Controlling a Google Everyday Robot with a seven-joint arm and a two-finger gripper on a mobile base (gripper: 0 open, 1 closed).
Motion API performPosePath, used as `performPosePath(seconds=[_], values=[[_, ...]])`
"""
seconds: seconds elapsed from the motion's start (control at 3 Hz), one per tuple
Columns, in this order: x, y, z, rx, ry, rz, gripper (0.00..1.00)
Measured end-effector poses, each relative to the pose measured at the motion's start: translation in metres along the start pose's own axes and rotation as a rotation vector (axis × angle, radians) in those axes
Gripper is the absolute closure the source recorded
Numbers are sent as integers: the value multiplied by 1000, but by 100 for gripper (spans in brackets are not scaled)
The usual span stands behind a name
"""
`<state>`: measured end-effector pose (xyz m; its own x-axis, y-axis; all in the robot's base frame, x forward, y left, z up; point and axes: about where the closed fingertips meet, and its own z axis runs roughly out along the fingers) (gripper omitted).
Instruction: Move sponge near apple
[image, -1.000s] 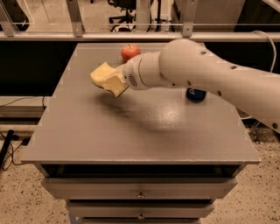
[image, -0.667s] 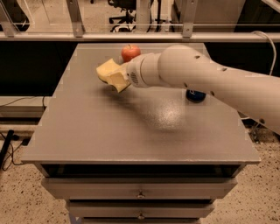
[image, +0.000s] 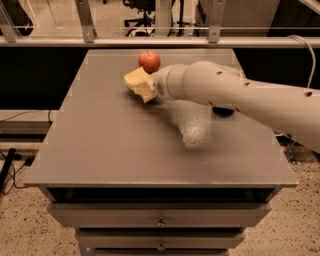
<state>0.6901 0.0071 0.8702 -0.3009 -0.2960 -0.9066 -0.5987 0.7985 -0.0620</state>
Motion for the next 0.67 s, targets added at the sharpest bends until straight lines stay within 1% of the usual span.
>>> performPosePath(seconds=[0.33, 0.67], values=[[6, -18, 5, 48, -6, 25, 100], [7, -33, 7, 86, -12, 42, 84]])
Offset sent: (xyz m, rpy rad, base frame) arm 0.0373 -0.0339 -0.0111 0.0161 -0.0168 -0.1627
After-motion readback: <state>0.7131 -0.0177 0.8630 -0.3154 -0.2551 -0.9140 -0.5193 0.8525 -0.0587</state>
